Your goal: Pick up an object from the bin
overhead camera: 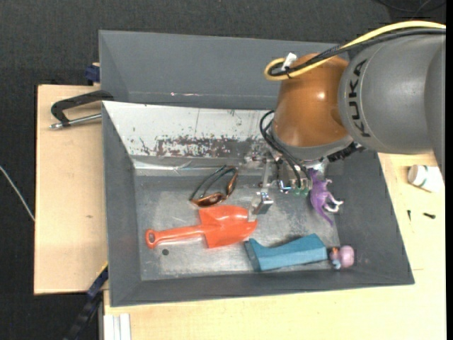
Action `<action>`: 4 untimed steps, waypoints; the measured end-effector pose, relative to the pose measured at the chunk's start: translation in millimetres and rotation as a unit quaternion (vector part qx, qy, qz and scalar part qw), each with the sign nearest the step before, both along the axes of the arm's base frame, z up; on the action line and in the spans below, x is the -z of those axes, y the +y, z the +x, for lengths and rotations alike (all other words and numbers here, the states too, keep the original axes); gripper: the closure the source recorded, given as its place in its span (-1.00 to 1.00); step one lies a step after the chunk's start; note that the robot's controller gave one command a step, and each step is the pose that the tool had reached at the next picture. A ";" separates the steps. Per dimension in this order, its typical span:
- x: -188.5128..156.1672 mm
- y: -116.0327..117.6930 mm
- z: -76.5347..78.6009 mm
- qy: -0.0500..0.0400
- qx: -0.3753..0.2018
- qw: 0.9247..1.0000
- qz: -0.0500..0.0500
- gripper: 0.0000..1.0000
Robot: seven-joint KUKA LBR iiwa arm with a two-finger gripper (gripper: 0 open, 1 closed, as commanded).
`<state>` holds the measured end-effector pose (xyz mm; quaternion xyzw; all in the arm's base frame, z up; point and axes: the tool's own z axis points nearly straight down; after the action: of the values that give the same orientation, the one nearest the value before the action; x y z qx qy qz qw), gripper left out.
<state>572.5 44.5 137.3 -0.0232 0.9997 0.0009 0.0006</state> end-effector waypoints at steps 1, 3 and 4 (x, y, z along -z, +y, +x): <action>10.3 31.0 -2.1 0.001 -0.026 1.000 -0.001 -1.00; 55.2 38.6 -33.6 -0.003 -0.086 0.996 -0.002 1.00; 55.1 38.6 -33.4 -0.003 -0.086 0.996 -0.002 1.00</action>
Offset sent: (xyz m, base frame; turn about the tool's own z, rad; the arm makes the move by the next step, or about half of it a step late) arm -0.0437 0.0371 -0.0673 -0.1729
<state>539.0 83.1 82.2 -0.1088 0.9941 -0.0007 0.0036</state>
